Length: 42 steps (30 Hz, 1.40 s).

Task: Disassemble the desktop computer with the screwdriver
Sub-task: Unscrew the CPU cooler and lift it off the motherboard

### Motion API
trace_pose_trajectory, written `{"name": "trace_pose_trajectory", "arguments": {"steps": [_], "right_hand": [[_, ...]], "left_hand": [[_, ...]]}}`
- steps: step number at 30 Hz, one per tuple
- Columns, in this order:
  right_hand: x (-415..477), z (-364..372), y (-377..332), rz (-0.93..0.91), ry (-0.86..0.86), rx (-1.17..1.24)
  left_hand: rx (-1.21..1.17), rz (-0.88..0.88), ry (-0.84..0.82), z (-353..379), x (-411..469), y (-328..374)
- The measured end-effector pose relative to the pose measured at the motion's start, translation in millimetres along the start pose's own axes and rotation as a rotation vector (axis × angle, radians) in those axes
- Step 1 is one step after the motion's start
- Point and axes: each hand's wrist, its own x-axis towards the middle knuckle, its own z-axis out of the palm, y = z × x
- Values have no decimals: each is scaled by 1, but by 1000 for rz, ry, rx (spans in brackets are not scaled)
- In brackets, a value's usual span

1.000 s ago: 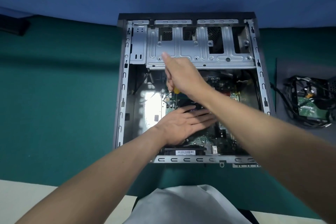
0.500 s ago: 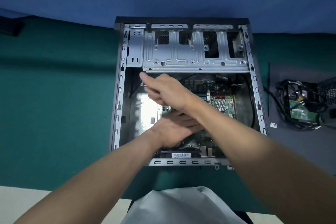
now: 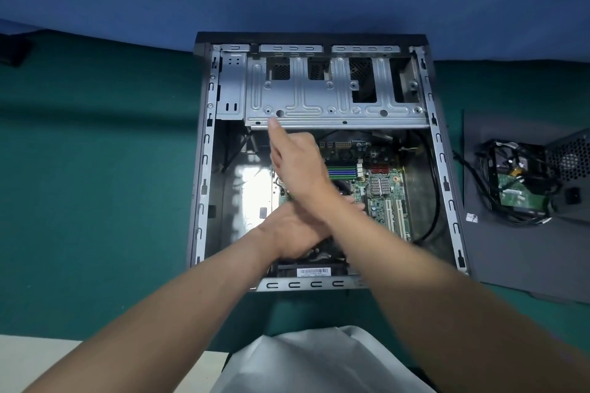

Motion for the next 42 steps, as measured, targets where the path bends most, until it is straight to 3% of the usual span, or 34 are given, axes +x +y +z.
{"name": "trace_pose_trajectory", "arguments": {"steps": [2, 4, 6, 8, 10, 12, 15, 19, 21, 23, 26, 28, 30, 32, 34, 37, 38, 40, 42], "right_hand": [[9, -23, -6, 93, -262, 77], [20, -37, -12, 145, -317, 77], [22, -36, -12, 35, -169, -224], [17, -28, -2, -147, 169, -396], [8, -16, 4, -203, 434, -295], [5, -5, 5, -175, 452, -130], [2, 4, -2, -129, 287, 76], [11, -13, -12, -18, -283, 33], [18, -21, -19, 65, -434, 17], [22, -24, -22, 96, -341, -76], [19, -14, -16, 37, 70, -280], [13, -2, -10, 45, 313, -179], [3, 8, -7, 44, 426, 25], [-8, 13, 0, -41, 373, 119], [-14, 7, 4, -127, 215, 88], [-3, -15, -5, -53, -224, -88], [3, -23, -11, 4, -349, -127], [13, -31, -20, 57, -408, -201], [14, -31, -24, -71, -311, -515]], "left_hand": [[-4, 2, 51, 8, 1, -4], [3, -25, -2, 11, -4, -3], [4, -16, 8, 10, -3, -3], [-84, -18, 73, 8, -1, 0], [-258, -82, 89, -2, 0, 0], [-184, -61, 43, 3, 1, 1], [-167, -63, 9, 10, 2, 1], [-67, -43, 46, 1, 2, -1], [-6, -43, -25, 0, 1, 0], [62, -41, -73, 0, -1, 0], [-15, -50, -22, -2, -1, 1], [-92, -54, 27, -5, 0, 3], [-289, -123, 74, -4, -4, 4], [-493, -429, 15, -4, -9, 4], [-426, -504, -54, 0, -11, 3], [-358, -305, 38, -2, -11, 1], [-233, -177, 21, 1, -7, 0], [-5, -8, -23, 5, -2, -1], [14, -28, -18, 4, 0, -2]]}}
